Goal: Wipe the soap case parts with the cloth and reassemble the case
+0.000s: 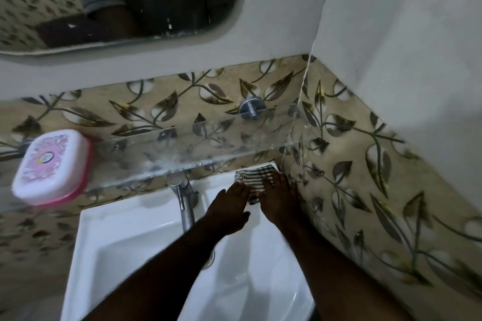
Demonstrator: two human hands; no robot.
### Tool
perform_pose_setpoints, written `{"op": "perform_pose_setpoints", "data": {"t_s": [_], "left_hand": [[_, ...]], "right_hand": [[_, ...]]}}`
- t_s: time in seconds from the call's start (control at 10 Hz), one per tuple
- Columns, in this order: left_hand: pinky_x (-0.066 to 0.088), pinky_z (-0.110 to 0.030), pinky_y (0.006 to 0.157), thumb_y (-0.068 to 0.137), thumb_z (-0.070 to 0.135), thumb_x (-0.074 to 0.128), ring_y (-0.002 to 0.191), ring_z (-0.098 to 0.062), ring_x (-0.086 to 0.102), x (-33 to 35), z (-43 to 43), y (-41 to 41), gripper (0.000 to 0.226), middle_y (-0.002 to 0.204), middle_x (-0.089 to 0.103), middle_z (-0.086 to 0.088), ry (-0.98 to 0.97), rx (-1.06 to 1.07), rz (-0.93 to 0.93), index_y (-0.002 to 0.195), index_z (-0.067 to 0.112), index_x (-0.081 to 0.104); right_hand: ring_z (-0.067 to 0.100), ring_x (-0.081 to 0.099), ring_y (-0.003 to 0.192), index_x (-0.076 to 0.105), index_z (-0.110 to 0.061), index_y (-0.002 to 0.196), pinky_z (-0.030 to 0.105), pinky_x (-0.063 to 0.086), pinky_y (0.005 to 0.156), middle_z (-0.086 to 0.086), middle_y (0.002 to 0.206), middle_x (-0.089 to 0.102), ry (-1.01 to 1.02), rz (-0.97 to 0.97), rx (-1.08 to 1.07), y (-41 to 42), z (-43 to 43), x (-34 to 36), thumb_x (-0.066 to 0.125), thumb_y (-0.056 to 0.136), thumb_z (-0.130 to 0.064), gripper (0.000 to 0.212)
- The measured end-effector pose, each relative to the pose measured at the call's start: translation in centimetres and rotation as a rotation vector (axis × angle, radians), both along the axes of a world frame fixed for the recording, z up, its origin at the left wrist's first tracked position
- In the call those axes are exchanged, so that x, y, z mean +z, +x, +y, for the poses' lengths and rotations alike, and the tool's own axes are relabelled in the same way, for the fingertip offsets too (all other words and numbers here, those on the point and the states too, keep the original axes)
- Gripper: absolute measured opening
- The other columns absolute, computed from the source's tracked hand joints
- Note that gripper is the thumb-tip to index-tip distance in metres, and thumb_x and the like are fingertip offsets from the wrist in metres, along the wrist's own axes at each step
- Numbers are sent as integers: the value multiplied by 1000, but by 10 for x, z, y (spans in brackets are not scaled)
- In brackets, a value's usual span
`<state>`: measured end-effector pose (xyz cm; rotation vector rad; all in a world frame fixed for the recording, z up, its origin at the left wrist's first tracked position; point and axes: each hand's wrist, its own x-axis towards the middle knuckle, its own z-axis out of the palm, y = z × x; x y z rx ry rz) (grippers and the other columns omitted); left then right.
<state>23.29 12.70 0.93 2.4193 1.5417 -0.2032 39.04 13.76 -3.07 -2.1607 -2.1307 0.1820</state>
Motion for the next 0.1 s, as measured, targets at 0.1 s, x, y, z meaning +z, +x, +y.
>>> {"op": "perform_pose_setpoints", "data": {"t_s": [0.1], "left_hand": [[43,-38,96,96,37,45,126,-33,49,23,-9,-10,59,138,51,-16,7,-7,22,148,14,29]], "right_hand": [[36,69,97,73,-9,81,58,53,82,16,97,72,76,103,19,-6,-14,9,53,74,-30,30]]}}
